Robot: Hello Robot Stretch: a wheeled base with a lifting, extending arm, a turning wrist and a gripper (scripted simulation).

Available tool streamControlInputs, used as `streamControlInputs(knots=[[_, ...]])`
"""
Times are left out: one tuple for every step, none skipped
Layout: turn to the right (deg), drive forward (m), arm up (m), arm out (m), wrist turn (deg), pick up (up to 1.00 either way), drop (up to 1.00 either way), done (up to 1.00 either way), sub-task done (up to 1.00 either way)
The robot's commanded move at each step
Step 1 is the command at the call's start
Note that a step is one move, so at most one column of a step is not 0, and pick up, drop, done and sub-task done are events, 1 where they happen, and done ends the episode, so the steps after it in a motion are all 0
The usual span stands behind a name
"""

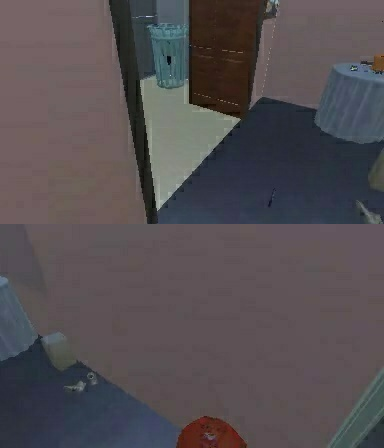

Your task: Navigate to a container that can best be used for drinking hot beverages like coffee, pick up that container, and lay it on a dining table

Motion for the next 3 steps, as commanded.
streamControlInputs(knots=[[0.0,0.85,0.00,0.00,0.0,0.00,0.00,0.00,0.00],[-36.0,0.00,0.00,0.00,0.0,0.00,0.00,0.00,0.00],[0.0,1.00,0.00,0.00,0.0,0.00,0.00,0.00,0.00]])
